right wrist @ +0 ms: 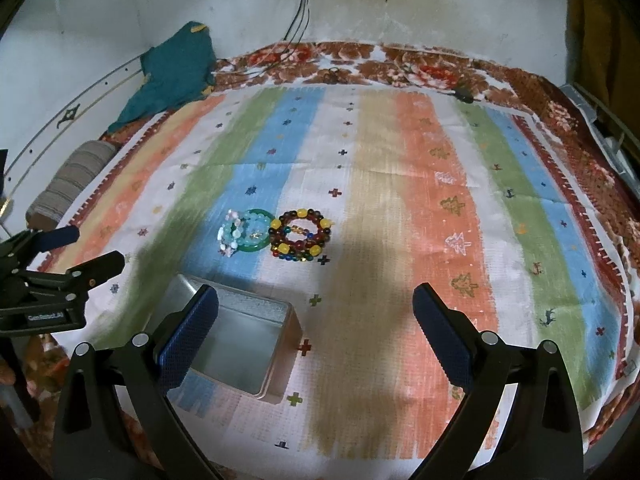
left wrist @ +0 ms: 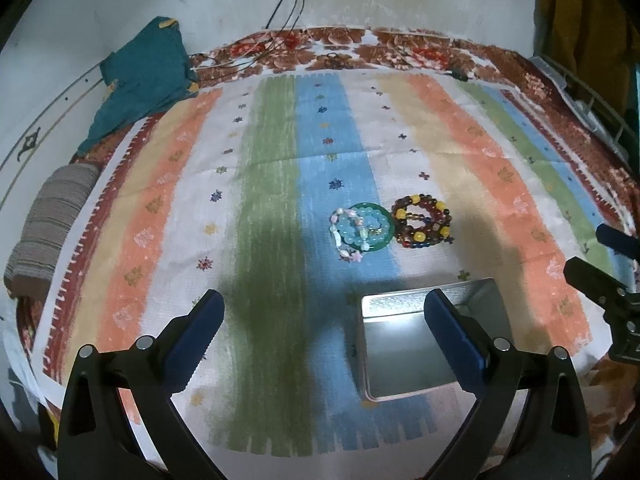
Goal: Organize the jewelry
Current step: 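Move both tools toward the bracelets lying beside the silver tin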
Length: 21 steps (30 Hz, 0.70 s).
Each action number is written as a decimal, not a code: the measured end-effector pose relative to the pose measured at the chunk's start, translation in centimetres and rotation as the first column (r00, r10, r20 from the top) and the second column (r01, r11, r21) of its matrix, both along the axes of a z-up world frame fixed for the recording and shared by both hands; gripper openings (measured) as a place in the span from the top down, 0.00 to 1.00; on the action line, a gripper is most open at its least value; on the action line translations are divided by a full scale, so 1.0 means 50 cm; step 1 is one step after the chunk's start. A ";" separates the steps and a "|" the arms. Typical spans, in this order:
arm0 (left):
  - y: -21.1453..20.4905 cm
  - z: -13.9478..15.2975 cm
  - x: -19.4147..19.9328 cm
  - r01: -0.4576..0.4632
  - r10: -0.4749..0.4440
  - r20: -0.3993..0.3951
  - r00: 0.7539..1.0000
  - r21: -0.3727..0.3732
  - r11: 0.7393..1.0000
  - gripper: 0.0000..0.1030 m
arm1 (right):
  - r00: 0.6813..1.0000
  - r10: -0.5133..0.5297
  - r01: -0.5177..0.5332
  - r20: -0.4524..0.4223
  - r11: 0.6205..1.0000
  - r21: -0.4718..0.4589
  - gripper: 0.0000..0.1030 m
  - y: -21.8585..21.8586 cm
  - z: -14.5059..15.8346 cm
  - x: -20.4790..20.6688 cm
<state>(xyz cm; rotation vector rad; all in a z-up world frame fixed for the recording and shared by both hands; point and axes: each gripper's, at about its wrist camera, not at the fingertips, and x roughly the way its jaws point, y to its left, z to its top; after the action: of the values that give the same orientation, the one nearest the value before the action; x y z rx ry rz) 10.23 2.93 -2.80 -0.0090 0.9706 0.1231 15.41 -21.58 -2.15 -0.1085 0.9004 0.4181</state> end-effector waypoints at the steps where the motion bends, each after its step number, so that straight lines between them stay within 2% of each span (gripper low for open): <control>1: 0.001 -0.003 0.005 0.000 0.000 -0.006 1.000 0.001 1.000 0.05 | 1.000 0.001 -0.001 -0.002 1.000 -0.005 0.04 0.002 -0.001 0.003; 21: 0.028 -0.063 0.095 -0.037 0.032 -0.120 0.992 -0.035 0.999 0.05 | 0.995 0.005 -0.011 -0.099 0.998 -0.060 0.04 0.043 -0.047 0.080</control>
<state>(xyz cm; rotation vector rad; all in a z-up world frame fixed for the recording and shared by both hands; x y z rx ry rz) 14.97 4.34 -5.96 -0.0527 1.0929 0.1386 19.39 -19.45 -4.50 -0.1476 1.0106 0.4066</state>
